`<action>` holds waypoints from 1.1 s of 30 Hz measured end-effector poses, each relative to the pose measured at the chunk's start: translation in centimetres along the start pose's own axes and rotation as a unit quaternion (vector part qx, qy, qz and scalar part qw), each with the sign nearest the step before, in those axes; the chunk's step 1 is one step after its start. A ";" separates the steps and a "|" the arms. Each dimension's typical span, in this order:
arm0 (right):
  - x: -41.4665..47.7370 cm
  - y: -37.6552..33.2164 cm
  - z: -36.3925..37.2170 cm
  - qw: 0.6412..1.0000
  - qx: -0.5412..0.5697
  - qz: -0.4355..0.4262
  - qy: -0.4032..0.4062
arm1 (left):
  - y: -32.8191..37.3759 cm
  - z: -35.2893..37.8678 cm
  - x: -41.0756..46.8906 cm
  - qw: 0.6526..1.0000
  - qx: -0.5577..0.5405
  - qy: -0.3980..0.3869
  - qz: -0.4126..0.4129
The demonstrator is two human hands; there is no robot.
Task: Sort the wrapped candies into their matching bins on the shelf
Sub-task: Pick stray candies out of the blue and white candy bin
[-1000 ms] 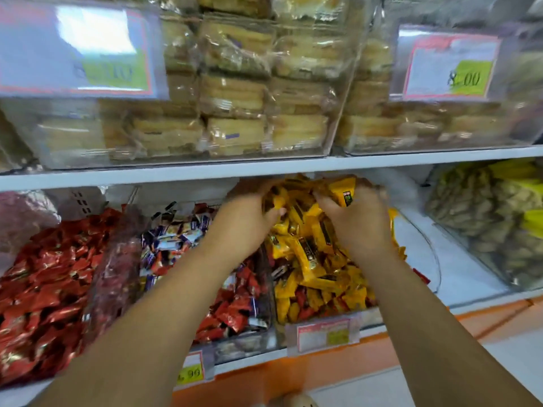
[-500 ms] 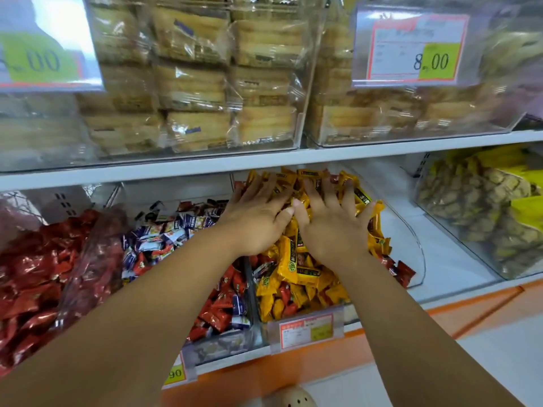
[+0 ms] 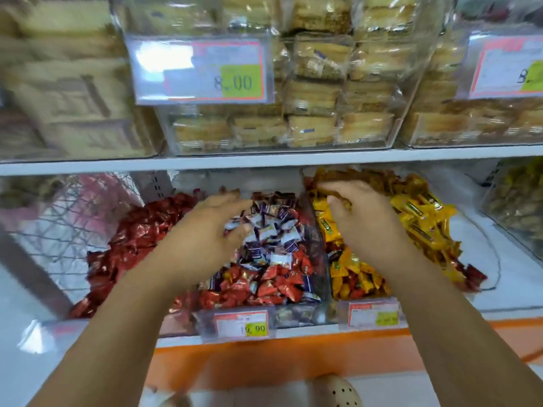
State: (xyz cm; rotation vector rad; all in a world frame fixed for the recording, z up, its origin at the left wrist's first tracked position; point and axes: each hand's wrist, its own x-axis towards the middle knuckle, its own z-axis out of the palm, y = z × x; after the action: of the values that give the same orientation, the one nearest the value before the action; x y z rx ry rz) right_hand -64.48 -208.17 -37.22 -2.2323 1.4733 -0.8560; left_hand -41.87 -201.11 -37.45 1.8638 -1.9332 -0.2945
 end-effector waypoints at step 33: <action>4.0 -3.1 11.3 0.989 -0.095 -0.002 -0.114 | -7.9 0.8 -3.6 0.992 -0.106 -0.013 -0.072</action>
State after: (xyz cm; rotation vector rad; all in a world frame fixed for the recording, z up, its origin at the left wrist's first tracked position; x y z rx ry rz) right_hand -53.82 -211.09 -42.90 -2.3760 1.4950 -0.4583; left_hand -35.15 -198.28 -42.25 1.8675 -1.7125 -0.5494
